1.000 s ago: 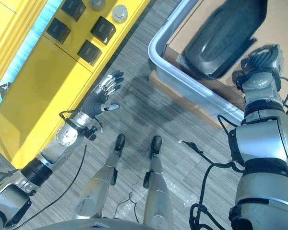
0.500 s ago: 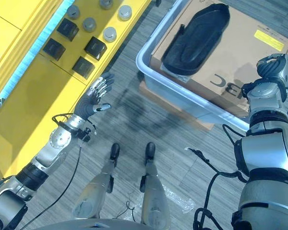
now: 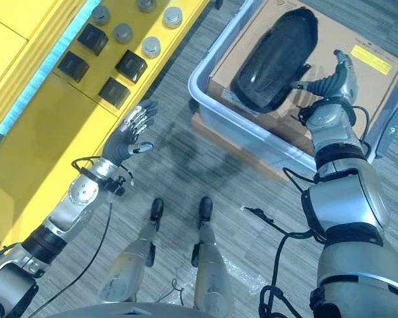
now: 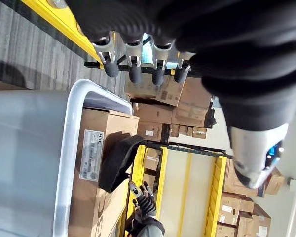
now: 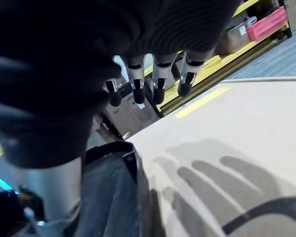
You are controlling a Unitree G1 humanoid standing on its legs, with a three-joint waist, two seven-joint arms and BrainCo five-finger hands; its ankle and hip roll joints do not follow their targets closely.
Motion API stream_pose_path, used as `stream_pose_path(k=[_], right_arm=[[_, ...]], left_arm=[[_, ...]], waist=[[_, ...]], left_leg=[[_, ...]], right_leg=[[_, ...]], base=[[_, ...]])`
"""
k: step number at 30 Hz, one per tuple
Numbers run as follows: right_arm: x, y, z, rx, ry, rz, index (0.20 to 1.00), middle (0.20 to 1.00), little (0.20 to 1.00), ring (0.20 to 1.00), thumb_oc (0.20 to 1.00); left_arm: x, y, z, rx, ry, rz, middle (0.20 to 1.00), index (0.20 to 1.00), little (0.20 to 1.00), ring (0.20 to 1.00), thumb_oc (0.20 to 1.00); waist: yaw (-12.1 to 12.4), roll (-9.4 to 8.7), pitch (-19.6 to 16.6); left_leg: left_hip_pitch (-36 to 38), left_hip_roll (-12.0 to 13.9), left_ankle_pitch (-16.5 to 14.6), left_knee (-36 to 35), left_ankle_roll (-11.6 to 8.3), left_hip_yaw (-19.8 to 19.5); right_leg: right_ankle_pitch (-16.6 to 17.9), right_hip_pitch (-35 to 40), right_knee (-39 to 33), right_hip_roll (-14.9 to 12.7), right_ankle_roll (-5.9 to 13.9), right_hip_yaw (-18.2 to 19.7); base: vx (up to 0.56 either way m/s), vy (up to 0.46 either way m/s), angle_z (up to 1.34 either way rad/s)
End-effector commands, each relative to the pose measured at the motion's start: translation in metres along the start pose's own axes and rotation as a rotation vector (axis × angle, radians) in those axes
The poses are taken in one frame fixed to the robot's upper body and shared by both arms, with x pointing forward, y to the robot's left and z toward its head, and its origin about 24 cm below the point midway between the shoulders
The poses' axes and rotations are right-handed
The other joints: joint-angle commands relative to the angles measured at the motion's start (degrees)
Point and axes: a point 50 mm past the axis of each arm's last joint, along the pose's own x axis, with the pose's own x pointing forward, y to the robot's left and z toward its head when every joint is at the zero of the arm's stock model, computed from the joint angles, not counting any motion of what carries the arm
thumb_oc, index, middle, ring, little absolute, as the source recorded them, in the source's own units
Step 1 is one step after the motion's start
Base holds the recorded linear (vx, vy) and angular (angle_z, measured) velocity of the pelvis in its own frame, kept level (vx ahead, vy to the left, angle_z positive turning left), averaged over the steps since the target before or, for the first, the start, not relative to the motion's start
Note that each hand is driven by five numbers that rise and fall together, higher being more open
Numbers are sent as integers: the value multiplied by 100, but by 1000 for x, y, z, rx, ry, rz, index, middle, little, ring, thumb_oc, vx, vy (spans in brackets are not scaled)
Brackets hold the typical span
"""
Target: Move parts from the plastic box to the shelf.
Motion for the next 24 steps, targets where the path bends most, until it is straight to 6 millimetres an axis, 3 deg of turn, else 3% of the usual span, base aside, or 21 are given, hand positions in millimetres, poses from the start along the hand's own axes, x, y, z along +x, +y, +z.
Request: stream_pose_path(k=[1, 10, 20, 22, 23, 24], right_arm=[[8, -25, 7, -60, -51, -107, 1000, 1000, 1000, 1000, 1000], [9, -35, 1, -32, -5, -193, 1000, 1000, 1000, 1000, 1000], [-3, -12, -38, -104, 229, -61, 1000, 1000, 1000, 1000, 1000], [-3, -12, -38, -104, 230, -61, 1000, 1000, 1000, 1000, 1000], [-4, -11, -41, -106, 245, -59, 589, 589, 589, 589, 589], [-4, -11, -41, -106, 245, -59, 589, 589, 589, 589, 589]], left_arm=[[4, -8, 10, 9, -73, -29, 1000, 1000, 1000, 1000, 1000], [6, -11, 8, 4, -66, -16, 1000, 1000, 1000, 1000, 1000], [5, -13, 3, 15, -37, -21, 1000, 1000, 1000, 1000, 1000], [5, -13, 3, 16, -36, -21, 1000, 1000, 1000, 1000, 1000], [5, -14, 3, 14, -36, -19, 1000, 1000, 1000, 1000, 1000], [5, -14, 3, 14, -36, -19, 1000, 1000, 1000, 1000, 1000]], waist=[[199, -1, -303], [370, 132, -273], [502, 309, -164], [503, 308, -164], [508, 319, -166], [508, 319, -166]], left_leg=[[68, 268, -901, 282, -326, 481], [-76, 169, -857, 209, -319, 359], [-148, 95, -842, 201, -308, 296], [-147, 95, -843, 201, -308, 296], [-141, 93, -845, 202, -305, 294], [-141, 93, -845, 202, -305, 294]], right_leg=[[-1305, 25, 659, -305, 833, 287], [-1290, -41, 615, -365, 864, 228], [-1280, -73, 585, -413, 894, 196], [-1280, -72, 585, -413, 894, 197], [-1285, -68, 589, -414, 894, 196], [-1285, -68, 589, -414, 894, 196]], base=[[59, 15, 13], [51, 8, 11], [20, 5, 2], [0, 0, 0], [0, 0, 0], [0, 0, 0]])
